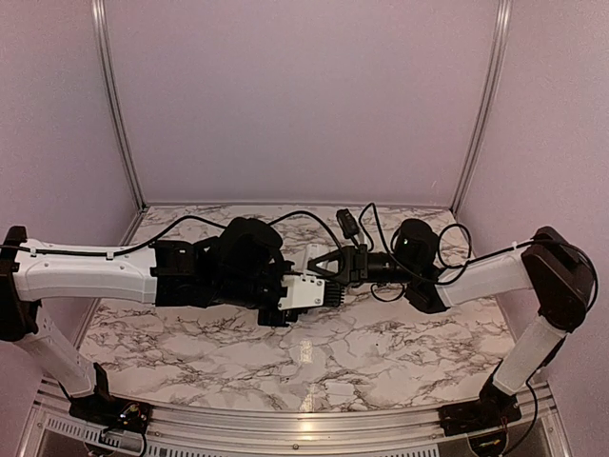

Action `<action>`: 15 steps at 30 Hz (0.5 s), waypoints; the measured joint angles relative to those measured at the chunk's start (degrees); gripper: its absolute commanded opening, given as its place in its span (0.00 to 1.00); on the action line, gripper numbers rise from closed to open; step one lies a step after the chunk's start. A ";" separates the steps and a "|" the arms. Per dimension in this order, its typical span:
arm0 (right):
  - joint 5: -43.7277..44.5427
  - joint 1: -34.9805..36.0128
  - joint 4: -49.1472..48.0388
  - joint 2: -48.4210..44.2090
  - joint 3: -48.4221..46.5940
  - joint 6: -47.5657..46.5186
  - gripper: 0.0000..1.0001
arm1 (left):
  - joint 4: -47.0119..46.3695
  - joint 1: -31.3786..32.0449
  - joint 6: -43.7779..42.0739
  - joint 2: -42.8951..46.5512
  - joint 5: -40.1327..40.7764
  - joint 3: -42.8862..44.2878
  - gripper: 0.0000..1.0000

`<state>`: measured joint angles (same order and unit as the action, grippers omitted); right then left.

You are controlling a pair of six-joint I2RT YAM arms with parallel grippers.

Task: Load the batteries into the remote control
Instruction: Load the battery into the battery compartment.

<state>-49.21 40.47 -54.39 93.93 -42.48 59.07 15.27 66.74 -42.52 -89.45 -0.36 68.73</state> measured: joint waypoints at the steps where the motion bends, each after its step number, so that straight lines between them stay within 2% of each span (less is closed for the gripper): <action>1: 0.35 0.00 0.04 -0.11 0.02 -0.44 0.00 | 0.04 0.00 0.20 0.02 0.22 0.07 0.14; 5: 1.66 -0.04 0.22 -0.46 0.02 -2.25 0.00 | 0.04 0.00 1.73 0.42 0.94 0.11 0.21; 8: 2.25 -0.04 0.46 -1.42 0.33 -3.63 0.00 | -0.07 -0.02 3.69 1.20 0.96 0.11 0.29; 11: 2.14 -0.31 0.46 -2.89 1.31 -4.72 0.00 | -0.37 -0.22 6.60 3.13 1.79 -0.35 0.56; 15: 1.92 -0.74 0.92 -4.66 2.27 -6.82 0.00 | -4.15 -0.98 11.41 9.90 2.99 -2.99 0.94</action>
<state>-47.29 39.72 -53.47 89.27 -40.21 52.25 11.11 65.76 -31.11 -79.55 2.63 65.73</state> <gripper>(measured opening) 0.192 0.698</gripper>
